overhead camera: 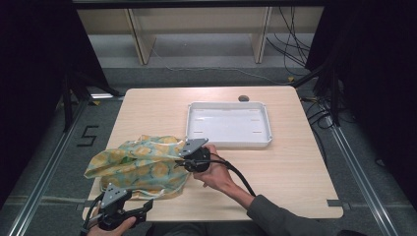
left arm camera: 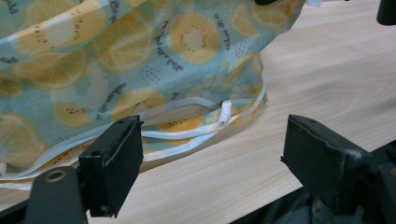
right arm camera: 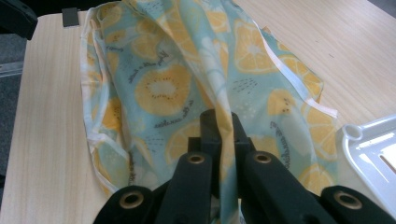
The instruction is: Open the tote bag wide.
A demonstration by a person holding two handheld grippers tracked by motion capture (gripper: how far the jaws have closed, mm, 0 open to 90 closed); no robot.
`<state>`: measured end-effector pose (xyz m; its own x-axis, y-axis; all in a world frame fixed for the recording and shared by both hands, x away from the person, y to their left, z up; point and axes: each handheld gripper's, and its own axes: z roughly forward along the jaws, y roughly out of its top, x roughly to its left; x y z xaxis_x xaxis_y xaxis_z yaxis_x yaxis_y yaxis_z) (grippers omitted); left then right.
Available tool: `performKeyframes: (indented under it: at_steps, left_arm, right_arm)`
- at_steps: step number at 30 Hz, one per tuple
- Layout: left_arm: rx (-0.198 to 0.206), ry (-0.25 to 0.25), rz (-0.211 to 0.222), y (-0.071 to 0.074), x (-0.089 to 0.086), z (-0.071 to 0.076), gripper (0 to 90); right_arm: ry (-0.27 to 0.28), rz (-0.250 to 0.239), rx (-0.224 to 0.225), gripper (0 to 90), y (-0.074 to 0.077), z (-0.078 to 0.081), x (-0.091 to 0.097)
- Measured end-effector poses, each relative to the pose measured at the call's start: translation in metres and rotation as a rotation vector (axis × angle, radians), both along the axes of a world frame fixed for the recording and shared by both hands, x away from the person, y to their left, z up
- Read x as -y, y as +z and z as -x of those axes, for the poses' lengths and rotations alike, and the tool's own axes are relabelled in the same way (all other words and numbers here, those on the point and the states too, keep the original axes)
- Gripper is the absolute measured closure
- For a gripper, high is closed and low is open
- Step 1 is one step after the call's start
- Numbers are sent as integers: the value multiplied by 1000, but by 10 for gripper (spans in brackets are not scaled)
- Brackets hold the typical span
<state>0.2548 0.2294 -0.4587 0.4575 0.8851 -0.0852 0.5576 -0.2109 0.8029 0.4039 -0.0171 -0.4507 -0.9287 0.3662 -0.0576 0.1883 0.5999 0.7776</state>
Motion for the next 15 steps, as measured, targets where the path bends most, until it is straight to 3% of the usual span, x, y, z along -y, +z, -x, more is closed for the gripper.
performKeyframes:
  at_steps: [3, 4, 5, 6, 7, 9, 12, 15]
  left_arm:
    - [0, 73, 34, 3, 0, 4, 207]
    - [15, 68, 39, 3, -2, 3, 211]
    - [-9, 108, 48, 4, -1, 6, 211]
    - [-5, 103, 41, 4, -3, 6, 211]
    - [19, 75, 34, 3, -4, 4, 210]
    - [-9, 121, 42, 4, -1, 7, 210]
    - [-7, 104, 26, 4, -1, 7, 210]
    - [-7, 101, 18, 4, -1, 6, 210]
  right_arm:
    - [21, 9, 40, 900, 3, -1, 4]
    - [-2, 1, 0, 900, 4, 2, 5]
    - [12, 3, 14, 900, 5, 1, 7]
    - [-5, 4, 4, 900, 6, 3, 9]
    - [12, 9, 21, 900, 8, 2, 11]
    - [-14, 6, 8, 900, 11, 5, 17]
    - [-6, 8, 14, 900, 15, 7, 31]
    - [-24, 7, -15, 900, 19, 11, 46]
